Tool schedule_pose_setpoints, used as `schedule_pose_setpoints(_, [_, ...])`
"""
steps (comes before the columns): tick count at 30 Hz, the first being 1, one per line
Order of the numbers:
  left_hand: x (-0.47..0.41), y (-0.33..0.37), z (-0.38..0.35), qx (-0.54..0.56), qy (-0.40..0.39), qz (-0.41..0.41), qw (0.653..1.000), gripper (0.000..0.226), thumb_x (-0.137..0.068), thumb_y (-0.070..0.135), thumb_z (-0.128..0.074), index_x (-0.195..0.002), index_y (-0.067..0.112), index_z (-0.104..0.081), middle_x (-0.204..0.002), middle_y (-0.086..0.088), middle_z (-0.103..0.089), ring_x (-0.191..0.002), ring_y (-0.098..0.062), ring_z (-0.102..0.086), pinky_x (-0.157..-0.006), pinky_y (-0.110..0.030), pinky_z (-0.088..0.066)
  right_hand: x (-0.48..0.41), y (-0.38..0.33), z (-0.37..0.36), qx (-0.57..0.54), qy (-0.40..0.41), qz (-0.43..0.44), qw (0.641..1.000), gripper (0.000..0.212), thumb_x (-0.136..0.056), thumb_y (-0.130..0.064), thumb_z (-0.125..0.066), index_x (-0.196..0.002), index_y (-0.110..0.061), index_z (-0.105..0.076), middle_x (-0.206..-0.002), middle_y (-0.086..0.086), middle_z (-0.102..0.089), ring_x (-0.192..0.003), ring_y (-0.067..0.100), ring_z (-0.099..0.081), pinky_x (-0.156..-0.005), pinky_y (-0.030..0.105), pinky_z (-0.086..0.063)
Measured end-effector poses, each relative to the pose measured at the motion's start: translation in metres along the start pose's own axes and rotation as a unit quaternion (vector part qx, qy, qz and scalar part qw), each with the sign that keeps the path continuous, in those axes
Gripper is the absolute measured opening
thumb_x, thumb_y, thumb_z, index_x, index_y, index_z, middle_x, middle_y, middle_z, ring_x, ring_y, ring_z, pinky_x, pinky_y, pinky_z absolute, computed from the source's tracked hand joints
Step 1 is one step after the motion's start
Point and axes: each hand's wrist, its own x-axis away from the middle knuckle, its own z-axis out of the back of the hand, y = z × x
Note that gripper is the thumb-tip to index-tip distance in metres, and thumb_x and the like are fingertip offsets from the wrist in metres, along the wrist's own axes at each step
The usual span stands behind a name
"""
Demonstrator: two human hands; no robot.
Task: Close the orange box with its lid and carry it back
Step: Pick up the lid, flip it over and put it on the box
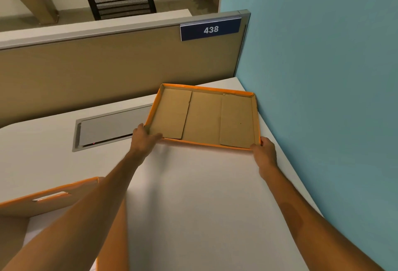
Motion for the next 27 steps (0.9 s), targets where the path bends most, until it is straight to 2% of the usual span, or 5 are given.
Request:
schedule_pose_setpoints(4, [-0.001,0.001,0.004,0.066,0.012,0.016,0.998,0.050,-0.090,0.016,-0.065,-0.134,0.004,-0.045,-0.125,-0.015,-0.052,-0.108,-0.031,-0.055,-0.080,-0.036,-0.045,-0.001,-0.007,0.005,-0.147,-0.024,-0.039,0.988,0.033,-0.087,0.006,-0.051,-0.110,-0.015,-0.063,-0.106,0.010,-0.067,-0.088,0.028,-0.065,-0.076,0.042,-0.059])
schedule_pose_setpoints(9, [0.010,0.008,0.018,0.201,0.032,0.022,0.979,0.044,-0.090,0.003,-0.061,-0.132,0.006,-0.050,-0.129,-0.017,-0.055,-0.118,-0.035,-0.054,-0.098,-0.045,-0.047,0.011,-0.013,0.021,-0.325,-0.108,-0.084,0.936,0.039,-0.095,0.011,-0.051,-0.130,-0.005,-0.053,-0.116,0.019,-0.066,-0.106,0.037,-0.067,-0.085,0.048,-0.056])
schedule_pose_setpoints(19, [0.084,0.043,0.055,0.499,-0.008,-0.022,0.866,0.064,-0.088,-0.010,-0.059,-0.139,0.021,-0.038,-0.120,-0.017,-0.053,-0.109,-0.035,-0.063,-0.083,-0.047,-0.058,0.051,-0.010,0.050,-0.432,-0.170,-0.092,0.881,0.041,-0.097,0.008,-0.047,-0.134,-0.008,-0.053,-0.126,0.023,-0.064,-0.111,0.039,-0.066,-0.086,0.050,-0.059])
schedule_pose_setpoints(24, [0.124,0.046,0.068,0.532,0.003,-0.052,0.845,0.061,-0.089,-0.008,-0.060,-0.138,0.022,-0.038,-0.096,-0.008,-0.060,-0.103,-0.029,-0.064,-0.080,-0.052,-0.058,0.079,-0.008,0.062,-0.455,-0.196,-0.092,0.864,0.049,-0.090,0.005,-0.055,-0.138,-0.008,-0.050,-0.129,0.024,-0.061,-0.114,0.040,-0.064,-0.086,0.052,-0.059])
schedule_pose_setpoints(27, [0.148,0.043,0.077,0.522,0.010,-0.067,0.850,0.060,-0.090,-0.006,-0.059,-0.137,0.024,-0.037,-0.100,-0.009,-0.060,-0.103,-0.029,-0.063,-0.083,-0.056,-0.057,0.098,-0.007,0.065,-0.460,-0.218,-0.091,0.856,0.053,-0.090,0.006,-0.054,-0.141,-0.007,-0.047,-0.132,0.025,-0.059,-0.118,0.042,-0.061,-0.086,0.052,-0.059])
